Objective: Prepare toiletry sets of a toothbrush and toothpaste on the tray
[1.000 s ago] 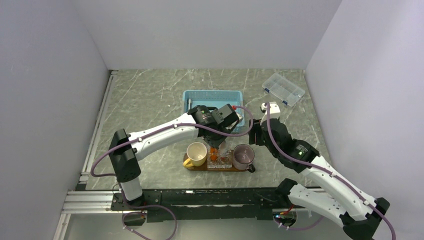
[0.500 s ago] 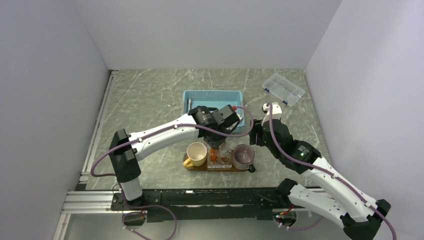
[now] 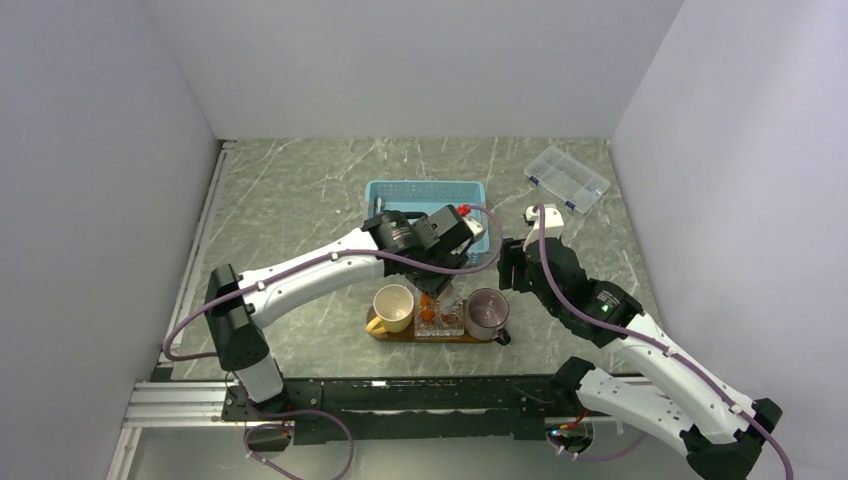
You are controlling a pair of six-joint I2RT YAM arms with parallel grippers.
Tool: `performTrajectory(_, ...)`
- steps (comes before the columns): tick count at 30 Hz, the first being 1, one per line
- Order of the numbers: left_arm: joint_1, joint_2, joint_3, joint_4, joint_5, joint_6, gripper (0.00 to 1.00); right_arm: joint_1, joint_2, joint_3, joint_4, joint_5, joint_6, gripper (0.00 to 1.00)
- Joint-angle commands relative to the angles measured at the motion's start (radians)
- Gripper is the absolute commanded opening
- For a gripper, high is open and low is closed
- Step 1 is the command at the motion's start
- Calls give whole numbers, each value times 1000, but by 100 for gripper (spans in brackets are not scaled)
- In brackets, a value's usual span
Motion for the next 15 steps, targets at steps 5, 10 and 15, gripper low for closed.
performTrajectory(5, -7, -118, 89, 19, -74, 7, 53, -2, 17, 86, 1, -15, 6, 64)
performTrajectory(10, 3, -139, 131, 1, -142, 47, 59, -2, 63, 134, 5, -13, -4, 64)
performTrajectory(15, 96, -153, 142, 19, -61, 76, 73, -2, 117, 193, 12, -28, -22, 65)
